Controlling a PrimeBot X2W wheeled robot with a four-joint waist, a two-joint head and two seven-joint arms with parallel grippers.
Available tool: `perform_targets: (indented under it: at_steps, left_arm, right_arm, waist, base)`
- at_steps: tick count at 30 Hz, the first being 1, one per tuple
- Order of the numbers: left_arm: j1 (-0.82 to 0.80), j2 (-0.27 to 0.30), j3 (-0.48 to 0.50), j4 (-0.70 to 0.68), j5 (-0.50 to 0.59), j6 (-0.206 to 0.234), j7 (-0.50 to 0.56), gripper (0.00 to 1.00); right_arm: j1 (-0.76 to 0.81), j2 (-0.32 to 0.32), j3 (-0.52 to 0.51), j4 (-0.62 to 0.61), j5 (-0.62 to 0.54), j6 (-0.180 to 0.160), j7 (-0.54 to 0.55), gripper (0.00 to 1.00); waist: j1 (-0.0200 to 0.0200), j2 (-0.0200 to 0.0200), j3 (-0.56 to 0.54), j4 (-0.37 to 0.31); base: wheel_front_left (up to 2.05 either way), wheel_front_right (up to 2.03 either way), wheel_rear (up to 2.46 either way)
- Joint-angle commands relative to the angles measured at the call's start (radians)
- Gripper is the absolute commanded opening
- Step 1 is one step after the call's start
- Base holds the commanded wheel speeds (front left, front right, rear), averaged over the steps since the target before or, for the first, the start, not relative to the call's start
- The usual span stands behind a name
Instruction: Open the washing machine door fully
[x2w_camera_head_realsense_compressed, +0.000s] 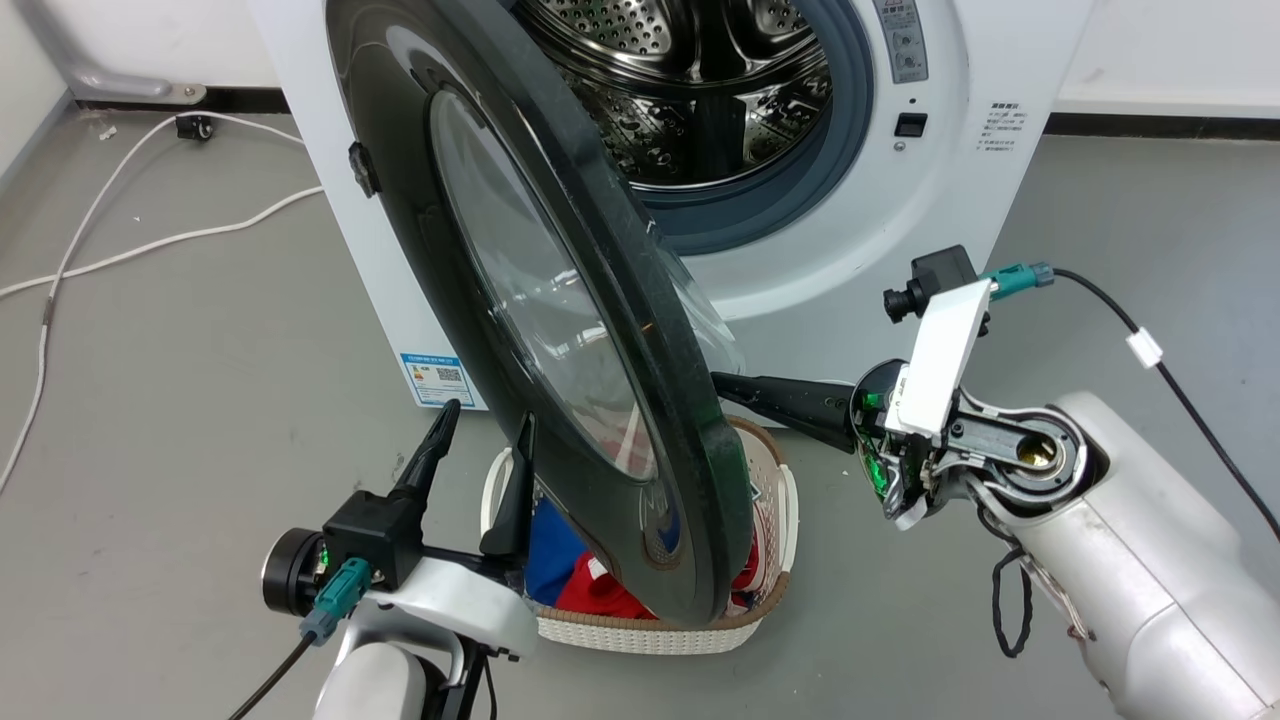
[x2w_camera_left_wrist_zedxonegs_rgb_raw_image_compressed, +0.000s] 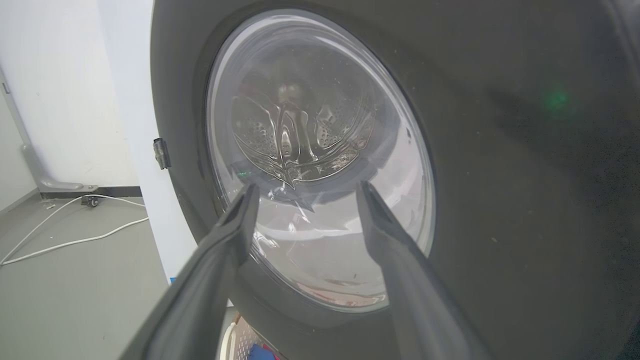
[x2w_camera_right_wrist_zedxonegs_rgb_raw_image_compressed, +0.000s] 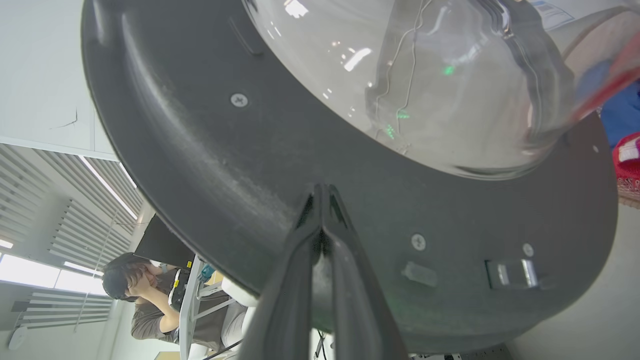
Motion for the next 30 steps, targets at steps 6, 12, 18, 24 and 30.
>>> perform_targets:
  at_steps: [6,12,18,24,30]
  left_arm:
    - [0.019,-0.002,0.006,0.006,-0.004,-0.001,-0.003,1.00]
    - [0.031,-0.003,0.014,0.005,-0.006,0.004,-0.003,1.00]
    - [0.047,-0.003,0.031,0.000,-0.005,0.007,-0.003,1.00]
    - [0.061,-0.003,0.050,0.004,0.000,0.009,-0.003,1.00]
    - [0.074,-0.002,0.064,0.006,0.009,0.008,-0.003,1.00]
  right_arm:
    - [0.060,-0.006,-0.048,-0.018,-0.034,0.003,-0.126,0.00]
    - [0.141,-0.042,-0.160,-0.050,-0.059,0.003,-0.334,0.00]
    - [0.280,-0.108,-0.267,-0.143,-0.090,0.003,-0.509,0.00]
    - [0.443,-0.158,-0.348,-0.238,-0.129,0.003,-0.677,1.00]
    - [0.537,-0.201,-0.356,-0.268,-0.267,0.003,-0.840,1.00]
  waist:
    - [0.0001,-0.0001,-0.018,-0.001]
    - [0.0001,-0.0001,-0.029,-0.015]
    - [0.0001,-0.0001,-0.035,-0.046]
    - [0.0001,-0.0001,-0.044,-0.066]
    - [0.0001,-0.0001,-0.049,-0.075]
  base:
    - [0.00,0.00,0.00]
    - [0.00,0.00,0.00]
    - [0.00,0.00,0.00]
    - [0.00,0.00,0.00]
    - [0.00,0.00,0.00]
